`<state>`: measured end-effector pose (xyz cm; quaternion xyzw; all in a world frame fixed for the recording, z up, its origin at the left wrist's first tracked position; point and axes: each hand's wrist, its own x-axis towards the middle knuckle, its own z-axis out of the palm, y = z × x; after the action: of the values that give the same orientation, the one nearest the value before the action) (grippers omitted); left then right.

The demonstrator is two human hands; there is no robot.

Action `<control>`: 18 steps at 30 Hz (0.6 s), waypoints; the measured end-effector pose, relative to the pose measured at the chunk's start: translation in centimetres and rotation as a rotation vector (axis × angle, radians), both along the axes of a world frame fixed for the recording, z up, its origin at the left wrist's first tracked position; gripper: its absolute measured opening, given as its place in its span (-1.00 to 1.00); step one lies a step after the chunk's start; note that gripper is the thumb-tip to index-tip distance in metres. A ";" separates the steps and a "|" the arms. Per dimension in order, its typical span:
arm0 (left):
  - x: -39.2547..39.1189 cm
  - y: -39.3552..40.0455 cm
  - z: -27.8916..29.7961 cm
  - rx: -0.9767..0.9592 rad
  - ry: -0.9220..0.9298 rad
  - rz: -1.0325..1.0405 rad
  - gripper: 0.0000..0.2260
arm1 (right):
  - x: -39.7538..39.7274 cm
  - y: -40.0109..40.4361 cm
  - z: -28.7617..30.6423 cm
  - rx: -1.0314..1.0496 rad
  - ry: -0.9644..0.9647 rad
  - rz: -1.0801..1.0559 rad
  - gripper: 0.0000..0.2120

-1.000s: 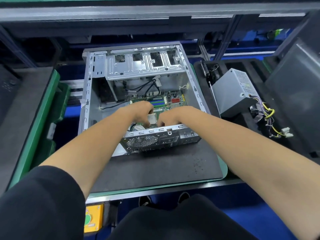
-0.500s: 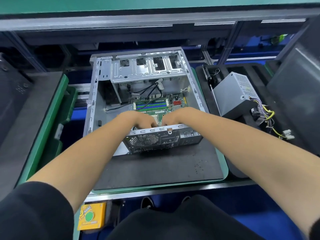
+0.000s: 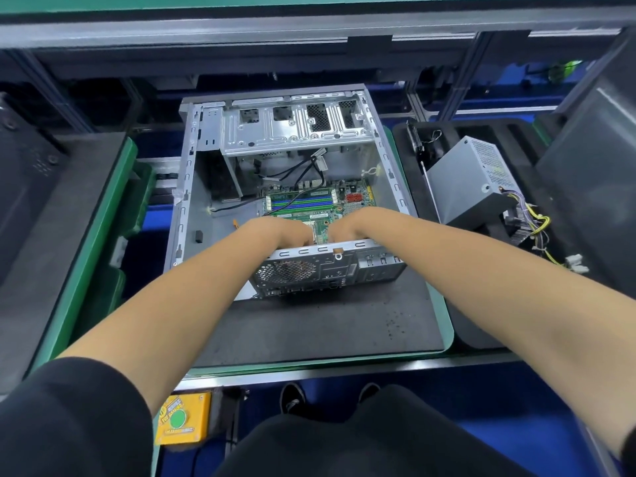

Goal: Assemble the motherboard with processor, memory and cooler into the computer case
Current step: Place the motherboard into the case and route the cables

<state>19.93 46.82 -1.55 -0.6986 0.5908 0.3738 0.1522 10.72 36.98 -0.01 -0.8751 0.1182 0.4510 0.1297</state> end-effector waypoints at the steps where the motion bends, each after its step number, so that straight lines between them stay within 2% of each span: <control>1: 0.0 0.0 0.1 0.001 0.000 -0.007 -0.83 | -0.1 0.0 0.1 0.007 0.009 0.008 -0.66; 4: -0.2 0.1 0.5 0.001 0.016 -0.010 -0.85 | 0.1 0.0 0.3 0.020 0.011 0.015 -0.62; 8: -0.1 0.3 0.8 0.006 0.053 0.004 -0.87 | -0.1 -0.2 0.4 0.042 0.011 -0.024 -0.76; 11: 0.1 0.4 0.9 0.010 0.069 0.017 -0.89 | 0.0 -0.2 0.5 0.063 0.009 -0.058 -0.68; 14: -0.1 0.1 0.8 0.030 0.073 -0.004 -0.91 | 0.4 -0.3 0.1 0.025 0.038 -0.036 -0.79; 18: 0.0 0.0 0.5 -0.014 0.103 0.017 -0.93 | 0.5 -0.2 -0.1 0.013 0.041 -0.004 -0.75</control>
<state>19.93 46.79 -1.02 -0.6845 0.5944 0.4066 0.1132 11.26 36.82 -0.11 -0.8645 0.1198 0.4695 0.1337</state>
